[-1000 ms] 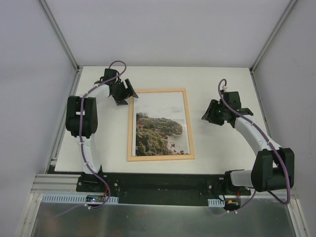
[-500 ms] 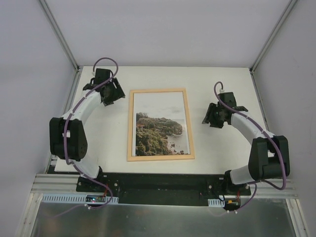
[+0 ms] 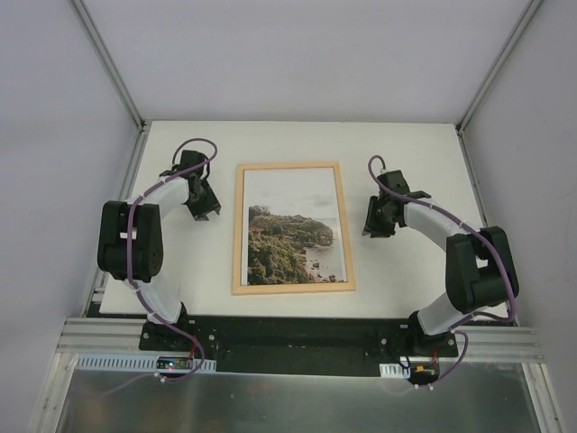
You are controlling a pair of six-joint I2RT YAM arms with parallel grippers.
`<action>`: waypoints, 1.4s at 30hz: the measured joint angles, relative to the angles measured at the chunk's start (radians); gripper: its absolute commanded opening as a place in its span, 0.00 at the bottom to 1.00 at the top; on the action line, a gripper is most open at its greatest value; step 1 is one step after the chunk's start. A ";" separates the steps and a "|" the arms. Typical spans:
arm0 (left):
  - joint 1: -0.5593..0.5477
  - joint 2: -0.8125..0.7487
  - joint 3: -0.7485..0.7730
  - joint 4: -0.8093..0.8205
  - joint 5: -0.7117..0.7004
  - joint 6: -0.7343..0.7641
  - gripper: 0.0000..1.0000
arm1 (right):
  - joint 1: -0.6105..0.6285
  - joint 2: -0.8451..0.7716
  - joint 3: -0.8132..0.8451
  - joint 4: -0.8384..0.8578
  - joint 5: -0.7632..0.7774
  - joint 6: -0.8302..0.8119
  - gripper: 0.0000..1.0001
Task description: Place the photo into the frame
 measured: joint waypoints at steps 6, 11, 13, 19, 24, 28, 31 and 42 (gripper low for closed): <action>-0.018 0.023 0.000 0.032 0.027 -0.001 0.37 | 0.042 0.013 0.000 0.000 0.038 0.016 0.27; -0.055 0.057 0.017 0.049 0.049 -0.001 0.37 | 0.087 0.019 0.000 0.001 0.063 0.031 0.26; -0.068 0.071 0.027 0.055 0.057 -0.002 0.38 | 0.099 0.019 -0.002 0.004 0.066 0.036 0.26; -0.097 0.103 0.066 0.063 0.064 -0.002 0.38 | 0.132 0.019 -0.011 0.011 0.074 0.051 0.25; -0.106 0.122 0.091 0.063 0.063 -0.002 0.38 | 0.154 0.019 -0.026 0.016 0.085 0.061 0.25; -0.118 0.132 0.105 0.064 0.063 -0.002 0.38 | 0.162 0.018 -0.039 0.016 0.089 0.066 0.25; -0.124 0.140 0.113 0.065 0.064 -0.002 0.38 | 0.165 0.018 -0.043 0.015 0.094 0.069 0.25; -0.125 0.149 0.127 0.069 0.068 -0.002 0.48 | 0.170 0.013 -0.048 0.006 0.126 0.069 0.26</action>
